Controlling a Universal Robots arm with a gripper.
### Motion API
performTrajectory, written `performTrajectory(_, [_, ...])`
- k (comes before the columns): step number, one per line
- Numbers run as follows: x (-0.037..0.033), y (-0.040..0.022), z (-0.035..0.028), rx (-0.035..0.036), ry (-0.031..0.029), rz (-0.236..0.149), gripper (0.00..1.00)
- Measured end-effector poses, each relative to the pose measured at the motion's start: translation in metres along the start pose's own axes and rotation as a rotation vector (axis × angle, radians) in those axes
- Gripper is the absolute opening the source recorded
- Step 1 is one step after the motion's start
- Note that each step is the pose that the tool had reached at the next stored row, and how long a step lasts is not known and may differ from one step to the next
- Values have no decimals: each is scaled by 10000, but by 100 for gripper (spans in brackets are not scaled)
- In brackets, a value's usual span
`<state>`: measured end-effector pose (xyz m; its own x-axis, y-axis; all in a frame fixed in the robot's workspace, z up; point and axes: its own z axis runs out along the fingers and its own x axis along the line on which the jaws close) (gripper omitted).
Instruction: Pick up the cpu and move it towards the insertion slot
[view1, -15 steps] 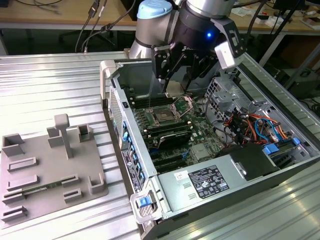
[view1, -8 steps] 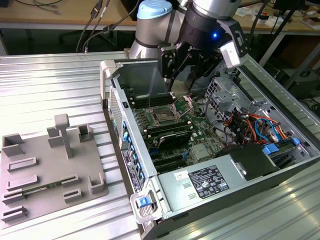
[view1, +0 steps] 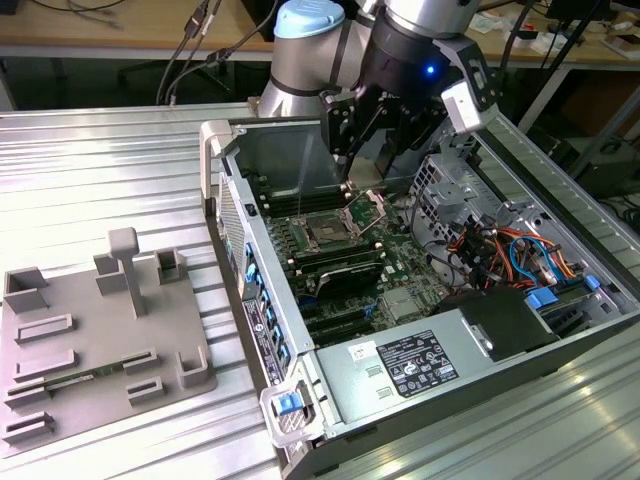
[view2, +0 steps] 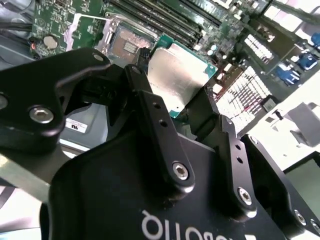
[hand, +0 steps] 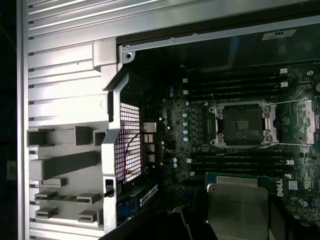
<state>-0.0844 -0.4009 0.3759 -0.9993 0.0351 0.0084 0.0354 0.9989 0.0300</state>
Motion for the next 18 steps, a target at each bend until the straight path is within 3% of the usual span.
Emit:
performTrajectory(3, [-38,88,38,4,1,-2,55])
performTrajectory(8, [-146,356,84,26,0,0,55])
performTrajectory(14, [-226,540,108,39,0,-1,55])
performTrajectory(18, [-326,642,137,52,-1,0,55])
